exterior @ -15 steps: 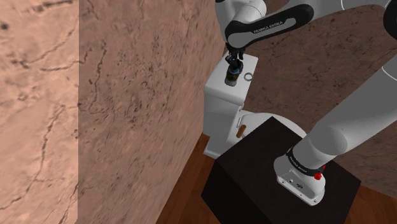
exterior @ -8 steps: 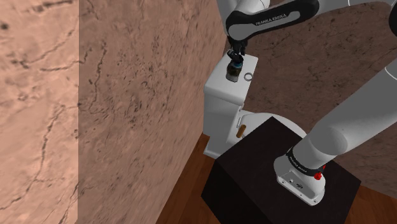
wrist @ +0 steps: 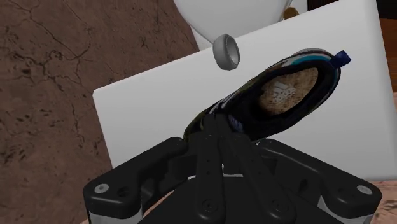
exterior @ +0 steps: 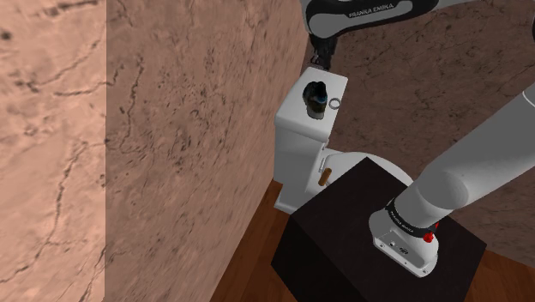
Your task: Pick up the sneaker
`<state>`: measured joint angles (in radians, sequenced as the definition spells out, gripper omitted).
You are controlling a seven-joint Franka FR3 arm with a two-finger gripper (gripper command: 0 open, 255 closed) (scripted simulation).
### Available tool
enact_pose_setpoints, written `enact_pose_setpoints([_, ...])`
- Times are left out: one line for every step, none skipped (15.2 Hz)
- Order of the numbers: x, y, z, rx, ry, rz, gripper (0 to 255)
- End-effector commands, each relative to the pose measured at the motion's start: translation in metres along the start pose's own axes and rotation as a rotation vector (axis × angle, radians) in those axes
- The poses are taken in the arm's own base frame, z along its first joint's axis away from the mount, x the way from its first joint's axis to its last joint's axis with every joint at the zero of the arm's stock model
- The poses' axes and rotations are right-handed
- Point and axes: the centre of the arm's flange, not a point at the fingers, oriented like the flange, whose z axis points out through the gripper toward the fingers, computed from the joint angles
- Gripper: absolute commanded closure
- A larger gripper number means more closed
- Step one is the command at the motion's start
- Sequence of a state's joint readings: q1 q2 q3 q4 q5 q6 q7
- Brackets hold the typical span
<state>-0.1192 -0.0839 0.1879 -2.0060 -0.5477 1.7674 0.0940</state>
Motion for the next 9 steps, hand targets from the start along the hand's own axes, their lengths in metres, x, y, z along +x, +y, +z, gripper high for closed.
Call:
enact_pose_setpoints([0.0, 0.0, 0.0, 0.0, 0.0, 0.0, 255])
enact_pose_setpoints([0.0, 0.0, 0.0, 0.0, 0.0, 0.0, 0])
enact_pose_setpoints([0.017, 0.013, 0.01, 0.08, -0.056, 0.101, 0])
enact_pose_setpoints([0.033, 0.028, 0.022, 0.16, -0.112, 0.202, 0])
enact_pose_setpoints([0.046, 0.042, 0.036, 0.239, -0.167, 0.303, 0])
enact_pose_setpoints([0.056, 0.057, 0.052, 0.319, -0.223, 0.404, 0])
enact_pose_setpoints([0.065, 0.071, 0.07, 0.399, -0.279, 0.505, 0])
enact_pose_setpoints([0.071, 0.085, 0.089, 0.479, -0.335, 0.606, 0])
enact_pose_setpoints([0.074, 0.097, 0.109, 0.558, -0.39, 0.707, 0])
